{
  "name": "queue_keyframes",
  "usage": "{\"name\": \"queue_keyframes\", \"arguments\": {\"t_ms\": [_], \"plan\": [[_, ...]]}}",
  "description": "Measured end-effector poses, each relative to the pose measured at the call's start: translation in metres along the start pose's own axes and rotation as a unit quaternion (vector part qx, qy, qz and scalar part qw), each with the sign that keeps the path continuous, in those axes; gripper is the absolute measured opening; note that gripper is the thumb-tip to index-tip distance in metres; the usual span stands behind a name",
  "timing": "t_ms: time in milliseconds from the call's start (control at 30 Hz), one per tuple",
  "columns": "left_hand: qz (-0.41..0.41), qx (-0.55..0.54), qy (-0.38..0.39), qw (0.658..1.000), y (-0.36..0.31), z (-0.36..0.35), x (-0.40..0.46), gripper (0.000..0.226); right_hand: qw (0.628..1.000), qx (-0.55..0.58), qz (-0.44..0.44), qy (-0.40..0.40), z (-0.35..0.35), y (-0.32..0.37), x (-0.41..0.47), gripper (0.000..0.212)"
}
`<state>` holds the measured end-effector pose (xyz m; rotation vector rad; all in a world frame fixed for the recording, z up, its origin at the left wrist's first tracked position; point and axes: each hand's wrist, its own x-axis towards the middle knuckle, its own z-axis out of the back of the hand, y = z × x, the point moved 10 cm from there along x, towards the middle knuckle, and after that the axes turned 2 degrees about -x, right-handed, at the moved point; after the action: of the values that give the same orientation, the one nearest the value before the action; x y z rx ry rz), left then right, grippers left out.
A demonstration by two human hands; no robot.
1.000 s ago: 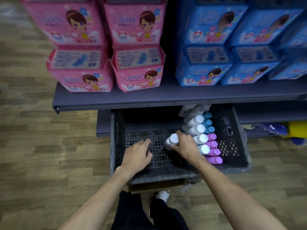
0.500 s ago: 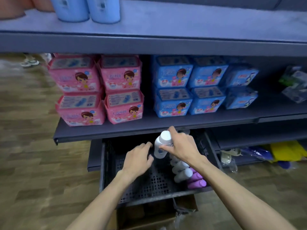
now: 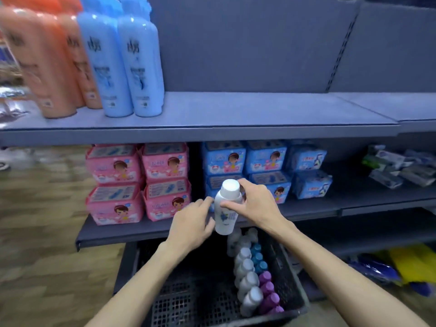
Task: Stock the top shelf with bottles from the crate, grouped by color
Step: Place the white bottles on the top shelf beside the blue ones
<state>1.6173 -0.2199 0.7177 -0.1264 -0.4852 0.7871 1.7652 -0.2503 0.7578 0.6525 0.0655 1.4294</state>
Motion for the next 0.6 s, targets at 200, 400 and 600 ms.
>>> {"name": "queue_keyframes", "arguments": {"t_ms": [200, 400, 600], "plan": [[-0.044, 0.056, -0.064, 0.995, -0.021, 0.056, 0.032, 0.046, 0.998, 0.038, 0.042, -0.038, 0.060, 0.028, 0.027, 0.062], [-0.089, 0.077, -0.151, 0.982, -0.049, 0.137, 0.067, 0.029, 0.991, 0.067, 0.087, -0.082, 0.138, 0.072, 0.062, 0.047], [-0.095, 0.097, -0.226, 0.965, -0.064, 0.214, 0.101, 0.024, 0.979, 0.096, 0.133, -0.121, 0.213, 0.126, 0.098, 0.041]]}}
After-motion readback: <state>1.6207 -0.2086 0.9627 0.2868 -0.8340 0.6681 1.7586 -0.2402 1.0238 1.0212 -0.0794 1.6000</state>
